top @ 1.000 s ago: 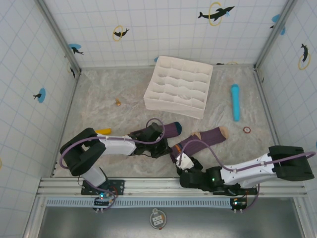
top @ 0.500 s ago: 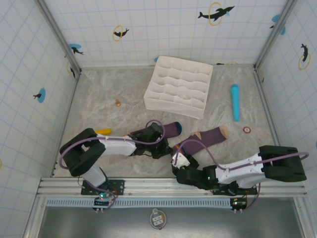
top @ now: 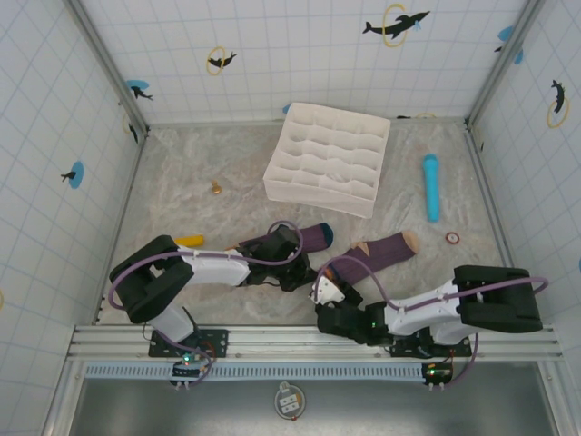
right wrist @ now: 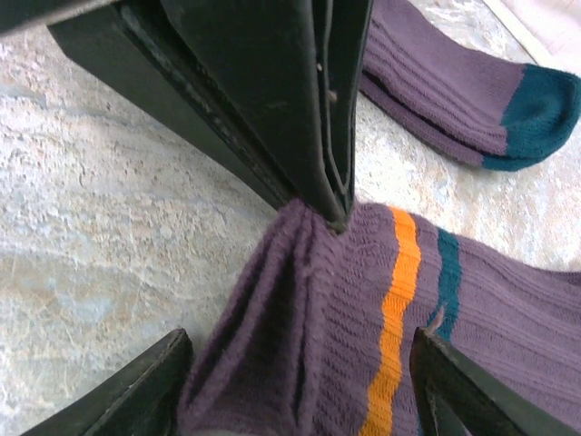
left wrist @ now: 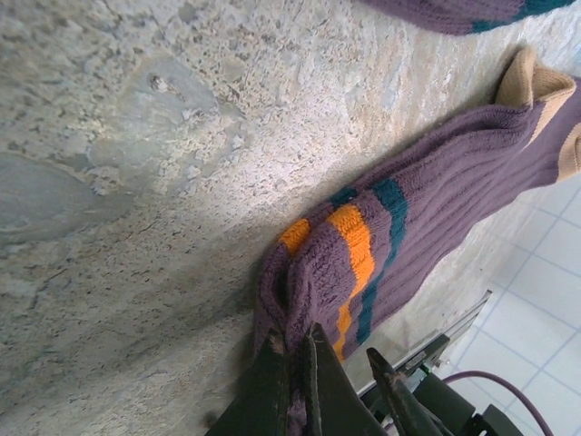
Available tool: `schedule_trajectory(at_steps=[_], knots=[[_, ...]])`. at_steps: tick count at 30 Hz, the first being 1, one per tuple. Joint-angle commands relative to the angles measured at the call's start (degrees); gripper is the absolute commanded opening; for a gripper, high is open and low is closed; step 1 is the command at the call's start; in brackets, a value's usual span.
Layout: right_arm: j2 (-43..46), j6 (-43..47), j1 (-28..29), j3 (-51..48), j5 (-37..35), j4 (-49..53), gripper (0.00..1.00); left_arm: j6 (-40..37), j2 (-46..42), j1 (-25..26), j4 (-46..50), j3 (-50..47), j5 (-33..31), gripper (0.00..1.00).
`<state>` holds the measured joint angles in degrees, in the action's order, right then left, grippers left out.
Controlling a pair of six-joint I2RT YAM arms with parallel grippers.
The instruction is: Roll the socks
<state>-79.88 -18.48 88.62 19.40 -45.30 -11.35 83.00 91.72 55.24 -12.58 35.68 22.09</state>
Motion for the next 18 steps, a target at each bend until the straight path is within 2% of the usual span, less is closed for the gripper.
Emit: schedule_trajectory(at_steps=[1, 4, 6, 8, 12, 13, 18], knots=[[-1.6, 0.9, -0.6, 2.5, -1.6, -2.9, 0.64, 2.3, -0.4, 0.5, -1.8, -0.4, 0.7, 0.00], [-2.3, 0.8, -0.6, 3.0, -2.2, -2.5, 0.58, 2.4, -0.4, 0.6, -2.0, -0.5, 1.0, 0.00], [-2.3, 0.8, -0.6, 2.8, -2.3, -2.7, 0.51, 2.4, -0.3, 0.6, -2.0, -0.5, 1.0, 0.00], [-2.2, 0.5, -0.7, 2.8, -2.2, -2.6, 0.39, 2.4, -0.2, 0.6, -2.0, -0.7, 1.0, 0.00], [-1.6, -1.6, -1.4, 2.6, -0.5, -1.4, 0.07, 1.8, -0.2, 0.6, -2.0, -0.8, 0.7, 0.00], [-1.1, -2.2, -1.8, 2.4, 0.6, -1.0, 0.01, 1.6, -0.4, 0.6, -2.0, -0.8, 0.3, 0.05], [2.6, -5.7, -6.1, 0.6, 11.8, 0.0, 0.00, -0.1, -1.6, 0.6, -0.7, -0.8, -1.4, 0.37]])
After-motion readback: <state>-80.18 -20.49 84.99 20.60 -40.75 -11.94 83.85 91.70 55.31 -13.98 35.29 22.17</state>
